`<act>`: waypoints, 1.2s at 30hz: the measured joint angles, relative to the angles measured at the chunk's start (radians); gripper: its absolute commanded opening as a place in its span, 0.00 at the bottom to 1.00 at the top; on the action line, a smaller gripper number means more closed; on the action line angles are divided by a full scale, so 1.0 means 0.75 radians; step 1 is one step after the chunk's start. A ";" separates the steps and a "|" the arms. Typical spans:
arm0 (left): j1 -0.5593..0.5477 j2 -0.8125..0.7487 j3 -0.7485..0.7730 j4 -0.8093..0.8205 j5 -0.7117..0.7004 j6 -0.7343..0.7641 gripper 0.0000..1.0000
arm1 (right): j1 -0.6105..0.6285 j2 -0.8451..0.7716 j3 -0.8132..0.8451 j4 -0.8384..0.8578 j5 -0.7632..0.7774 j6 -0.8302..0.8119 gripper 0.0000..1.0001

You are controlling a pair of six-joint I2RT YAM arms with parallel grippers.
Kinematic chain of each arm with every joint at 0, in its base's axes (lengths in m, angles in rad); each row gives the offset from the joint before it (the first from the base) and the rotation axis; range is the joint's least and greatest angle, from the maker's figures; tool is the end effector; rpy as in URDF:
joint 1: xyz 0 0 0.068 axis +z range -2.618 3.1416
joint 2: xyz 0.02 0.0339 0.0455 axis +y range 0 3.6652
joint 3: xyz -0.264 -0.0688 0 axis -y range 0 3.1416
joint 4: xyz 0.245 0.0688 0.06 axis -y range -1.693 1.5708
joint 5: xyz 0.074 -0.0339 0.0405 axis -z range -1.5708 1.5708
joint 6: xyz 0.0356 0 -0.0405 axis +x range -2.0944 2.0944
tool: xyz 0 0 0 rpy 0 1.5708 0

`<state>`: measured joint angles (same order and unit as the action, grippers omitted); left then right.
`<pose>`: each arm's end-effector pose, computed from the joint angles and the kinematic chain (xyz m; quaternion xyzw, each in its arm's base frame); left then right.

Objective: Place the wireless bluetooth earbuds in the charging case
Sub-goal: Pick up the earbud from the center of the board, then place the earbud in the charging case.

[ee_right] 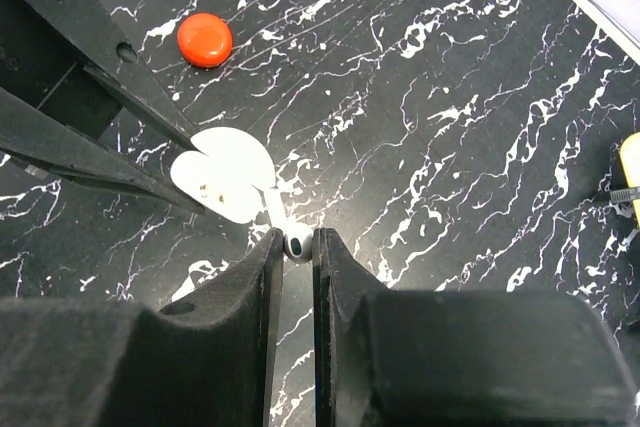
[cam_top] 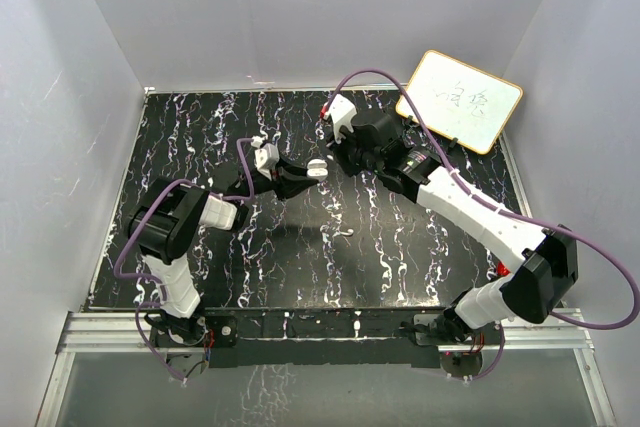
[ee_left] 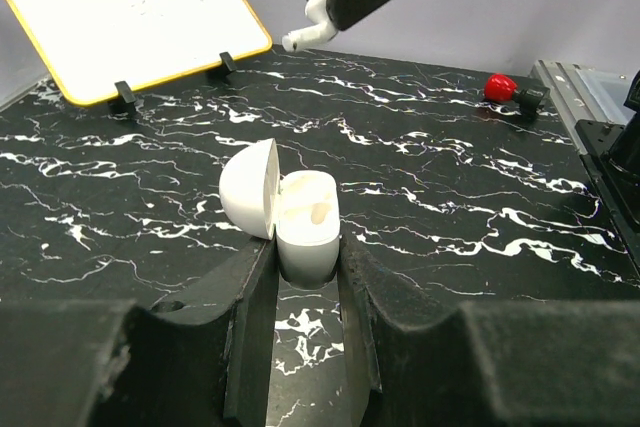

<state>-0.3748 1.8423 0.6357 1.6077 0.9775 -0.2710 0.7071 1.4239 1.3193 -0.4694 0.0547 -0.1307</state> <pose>0.2875 -0.1448 0.1969 0.4162 0.4665 -0.4794 0.6159 0.2470 0.2085 0.3493 -0.3452 0.8074 0.1128 0.4650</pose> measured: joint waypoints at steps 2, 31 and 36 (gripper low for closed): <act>0.000 0.001 0.011 0.000 0.005 0.003 0.00 | 0.001 -0.001 0.003 -0.014 0.004 -0.004 0.06; -0.001 0.048 0.042 0.001 0.009 0.002 0.00 | 0.067 0.090 0.141 -0.190 0.069 -0.074 0.05; -0.001 0.047 0.044 0.000 0.015 -0.003 0.00 | 0.074 0.104 0.174 -0.210 0.072 -0.094 0.05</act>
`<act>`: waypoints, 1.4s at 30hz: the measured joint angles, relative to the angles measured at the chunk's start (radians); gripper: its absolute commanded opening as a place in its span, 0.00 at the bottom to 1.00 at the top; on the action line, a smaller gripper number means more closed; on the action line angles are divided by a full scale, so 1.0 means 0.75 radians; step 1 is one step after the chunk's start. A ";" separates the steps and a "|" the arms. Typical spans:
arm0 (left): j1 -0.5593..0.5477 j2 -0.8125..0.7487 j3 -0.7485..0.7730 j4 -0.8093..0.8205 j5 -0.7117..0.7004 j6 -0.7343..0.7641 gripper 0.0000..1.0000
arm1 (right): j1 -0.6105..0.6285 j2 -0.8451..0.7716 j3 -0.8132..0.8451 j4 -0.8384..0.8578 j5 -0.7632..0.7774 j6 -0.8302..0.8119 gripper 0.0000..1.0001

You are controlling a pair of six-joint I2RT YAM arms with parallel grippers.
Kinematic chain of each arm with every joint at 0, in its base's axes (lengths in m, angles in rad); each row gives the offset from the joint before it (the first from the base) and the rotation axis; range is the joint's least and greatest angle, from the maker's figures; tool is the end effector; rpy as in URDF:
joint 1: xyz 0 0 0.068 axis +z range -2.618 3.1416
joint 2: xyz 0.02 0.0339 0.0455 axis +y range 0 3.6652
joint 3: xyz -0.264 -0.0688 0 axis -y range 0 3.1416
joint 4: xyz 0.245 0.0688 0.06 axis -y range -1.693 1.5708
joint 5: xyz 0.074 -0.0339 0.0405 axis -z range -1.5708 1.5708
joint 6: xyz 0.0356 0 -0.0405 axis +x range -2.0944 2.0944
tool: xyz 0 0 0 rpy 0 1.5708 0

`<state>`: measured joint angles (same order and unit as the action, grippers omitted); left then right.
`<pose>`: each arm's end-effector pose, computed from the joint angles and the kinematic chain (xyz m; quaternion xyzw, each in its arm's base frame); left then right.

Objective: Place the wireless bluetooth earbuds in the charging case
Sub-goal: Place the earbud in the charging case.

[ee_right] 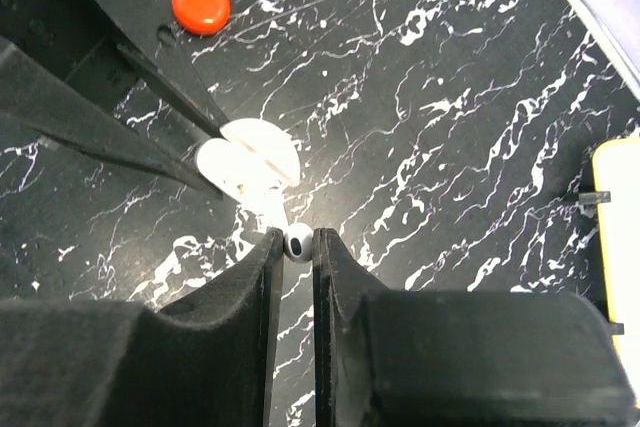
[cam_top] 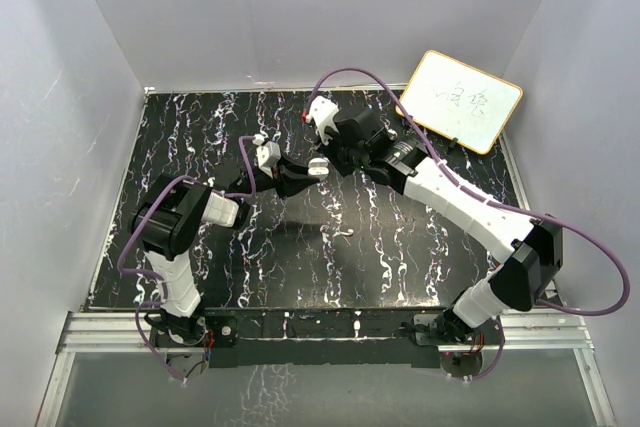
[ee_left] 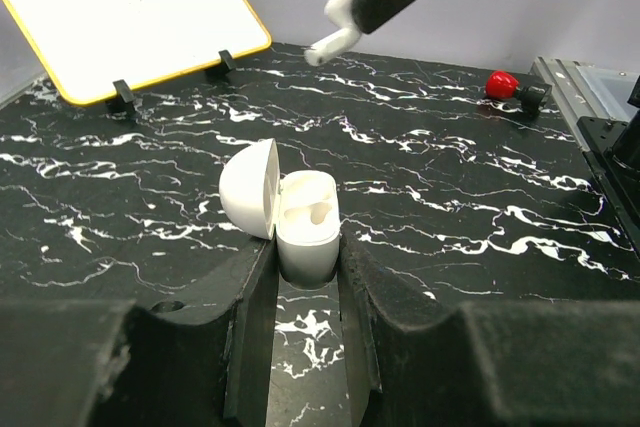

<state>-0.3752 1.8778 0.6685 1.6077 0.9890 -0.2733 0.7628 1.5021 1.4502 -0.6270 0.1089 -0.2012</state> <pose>0.2950 -0.1482 0.1935 0.4196 0.4662 -0.4825 0.6114 0.2447 0.2285 0.3554 -0.3968 0.8091 0.0722 0.4274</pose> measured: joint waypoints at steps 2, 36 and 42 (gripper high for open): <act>0.000 0.001 0.018 -0.001 0.013 0.000 0.00 | 0.002 0.028 0.053 -0.013 0.009 -0.015 0.05; 0.000 0.110 0.209 0.001 0.098 0.041 0.00 | 0.092 0.273 0.370 -0.318 0.232 -0.318 0.01; 0.000 0.110 0.209 0.001 0.104 0.060 0.00 | 0.103 0.275 0.370 -0.328 0.240 -0.329 0.00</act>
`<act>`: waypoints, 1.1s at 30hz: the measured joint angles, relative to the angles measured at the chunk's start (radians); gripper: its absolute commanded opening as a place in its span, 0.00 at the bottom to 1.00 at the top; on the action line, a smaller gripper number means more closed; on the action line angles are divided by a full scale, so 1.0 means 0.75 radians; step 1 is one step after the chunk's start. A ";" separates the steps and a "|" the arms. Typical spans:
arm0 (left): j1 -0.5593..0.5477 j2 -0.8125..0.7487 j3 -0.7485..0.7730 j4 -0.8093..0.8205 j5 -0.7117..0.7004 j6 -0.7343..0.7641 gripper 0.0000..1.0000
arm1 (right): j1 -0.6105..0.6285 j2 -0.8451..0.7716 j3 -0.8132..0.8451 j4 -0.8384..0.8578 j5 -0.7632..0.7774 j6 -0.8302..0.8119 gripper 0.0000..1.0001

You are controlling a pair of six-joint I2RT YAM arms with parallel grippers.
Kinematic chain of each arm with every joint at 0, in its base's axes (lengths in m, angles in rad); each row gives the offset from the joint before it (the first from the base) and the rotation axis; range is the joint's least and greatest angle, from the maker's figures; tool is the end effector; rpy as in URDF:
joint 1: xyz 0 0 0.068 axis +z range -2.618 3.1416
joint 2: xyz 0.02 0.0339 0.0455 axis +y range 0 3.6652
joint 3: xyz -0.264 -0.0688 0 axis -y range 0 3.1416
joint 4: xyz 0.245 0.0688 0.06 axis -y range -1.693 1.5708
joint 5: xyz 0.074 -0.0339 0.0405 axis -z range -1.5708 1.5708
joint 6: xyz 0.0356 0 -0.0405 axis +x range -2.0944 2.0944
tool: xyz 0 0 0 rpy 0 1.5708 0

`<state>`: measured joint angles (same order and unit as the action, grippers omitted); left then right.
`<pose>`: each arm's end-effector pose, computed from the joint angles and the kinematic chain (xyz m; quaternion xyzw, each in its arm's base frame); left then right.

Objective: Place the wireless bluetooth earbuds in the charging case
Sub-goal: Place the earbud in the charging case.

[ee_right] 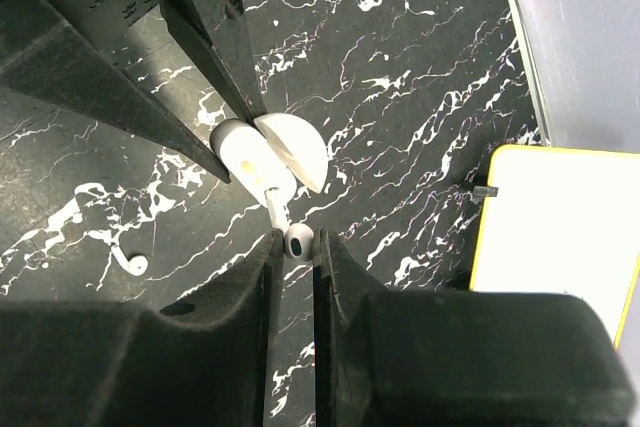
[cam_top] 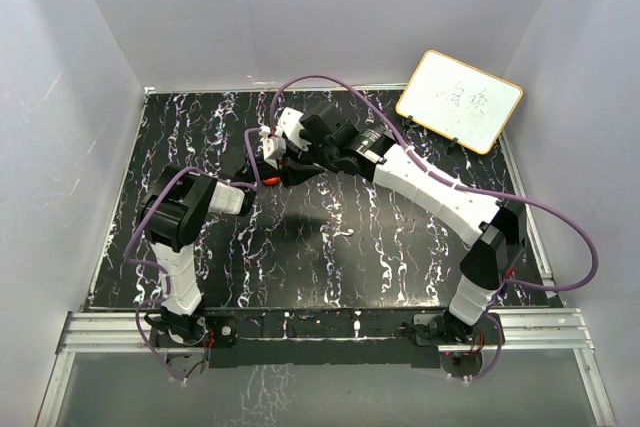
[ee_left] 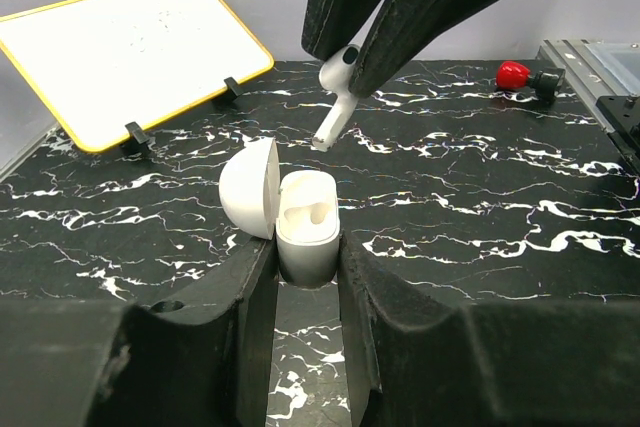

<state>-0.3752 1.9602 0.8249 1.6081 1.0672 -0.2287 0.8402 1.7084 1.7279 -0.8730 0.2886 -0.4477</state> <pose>0.3227 -0.1606 0.2024 0.4656 0.4163 -0.4718 0.6223 0.2552 0.2696 0.3583 -0.5160 0.7714 -0.0643 0.3669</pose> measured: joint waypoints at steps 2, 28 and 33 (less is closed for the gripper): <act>0.000 0.000 0.000 0.000 0.001 0.002 0.00 | 0.004 0.000 0.000 0.000 0.006 -0.005 0.00; 0.031 -0.010 0.104 0.001 0.115 -0.240 0.00 | 0.003 -0.316 -0.393 0.489 -0.031 -0.555 0.00; 0.031 -0.025 0.114 0.000 0.150 -0.288 0.00 | 0.003 -0.313 -0.391 0.481 -0.070 -0.644 0.00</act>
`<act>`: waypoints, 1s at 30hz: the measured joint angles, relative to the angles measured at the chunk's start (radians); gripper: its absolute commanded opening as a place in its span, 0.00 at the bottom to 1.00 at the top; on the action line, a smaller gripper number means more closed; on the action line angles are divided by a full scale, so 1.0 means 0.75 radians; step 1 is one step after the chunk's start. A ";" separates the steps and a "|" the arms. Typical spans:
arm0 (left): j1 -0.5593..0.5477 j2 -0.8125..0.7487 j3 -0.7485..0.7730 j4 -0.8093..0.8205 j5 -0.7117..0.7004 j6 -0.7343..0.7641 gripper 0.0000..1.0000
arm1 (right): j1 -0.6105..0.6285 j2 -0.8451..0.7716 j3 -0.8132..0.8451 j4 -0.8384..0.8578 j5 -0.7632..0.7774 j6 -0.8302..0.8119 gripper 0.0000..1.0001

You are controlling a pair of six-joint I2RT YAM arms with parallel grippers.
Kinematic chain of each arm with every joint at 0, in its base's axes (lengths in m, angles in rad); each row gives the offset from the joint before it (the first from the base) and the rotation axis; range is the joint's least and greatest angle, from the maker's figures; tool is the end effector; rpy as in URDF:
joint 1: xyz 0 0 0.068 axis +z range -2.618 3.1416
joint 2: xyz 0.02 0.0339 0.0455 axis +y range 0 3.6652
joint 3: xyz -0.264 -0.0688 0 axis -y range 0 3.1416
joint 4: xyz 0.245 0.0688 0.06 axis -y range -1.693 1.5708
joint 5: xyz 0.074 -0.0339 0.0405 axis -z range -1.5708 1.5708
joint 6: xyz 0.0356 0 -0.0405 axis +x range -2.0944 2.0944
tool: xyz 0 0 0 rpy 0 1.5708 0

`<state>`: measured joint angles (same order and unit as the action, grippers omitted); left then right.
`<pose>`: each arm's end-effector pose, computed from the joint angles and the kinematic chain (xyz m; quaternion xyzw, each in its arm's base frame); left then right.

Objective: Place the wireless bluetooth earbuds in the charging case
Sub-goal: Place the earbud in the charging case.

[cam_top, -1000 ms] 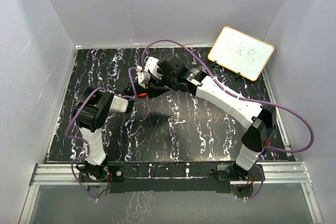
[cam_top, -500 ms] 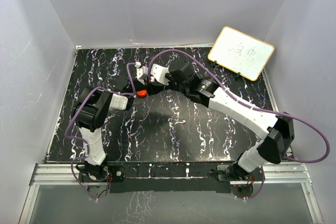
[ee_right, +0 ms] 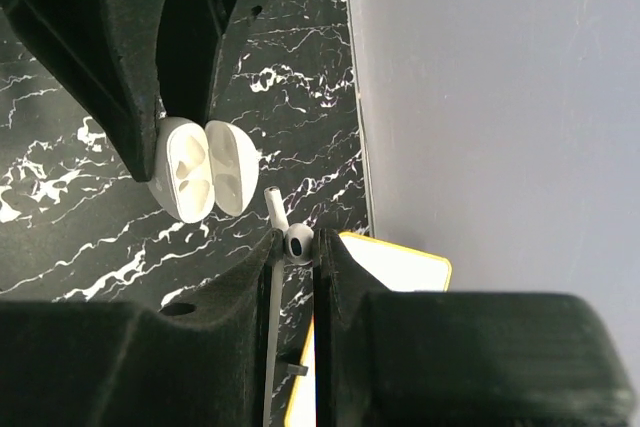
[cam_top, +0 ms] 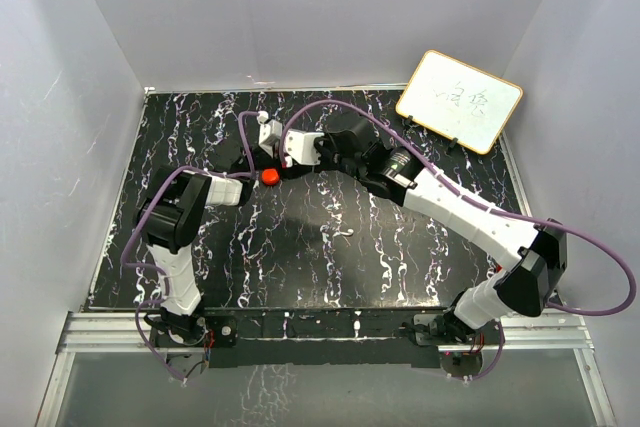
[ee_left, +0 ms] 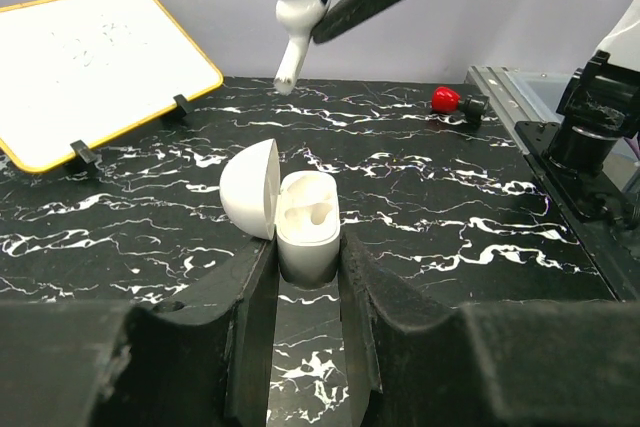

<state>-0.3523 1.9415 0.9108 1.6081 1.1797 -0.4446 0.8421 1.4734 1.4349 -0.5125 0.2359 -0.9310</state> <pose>0.3326 -0.1573 0.2281 0.4702 0.4181 -0.5278 0.5705 0.2286 0.2436 0.3699 -0.6353 0.5924 -0.1241 0.4797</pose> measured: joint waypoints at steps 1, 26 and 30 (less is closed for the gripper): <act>0.000 -0.006 0.000 0.001 0.003 -0.003 0.00 | 0.000 0.003 0.004 -0.011 -0.006 -0.018 0.00; 0.000 -0.021 0.000 0.010 -0.035 0.026 0.00 | 0.012 0.070 0.061 -0.160 -0.044 -0.236 0.00; 0.000 -0.020 0.000 0.010 -0.045 0.035 0.00 | 0.021 0.097 0.075 -0.168 -0.047 -0.249 0.00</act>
<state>-0.3523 1.9263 0.9108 1.6154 1.1461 -0.4187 0.8581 1.5463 1.4910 -0.6384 0.2008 -1.1175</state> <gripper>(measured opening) 0.257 0.139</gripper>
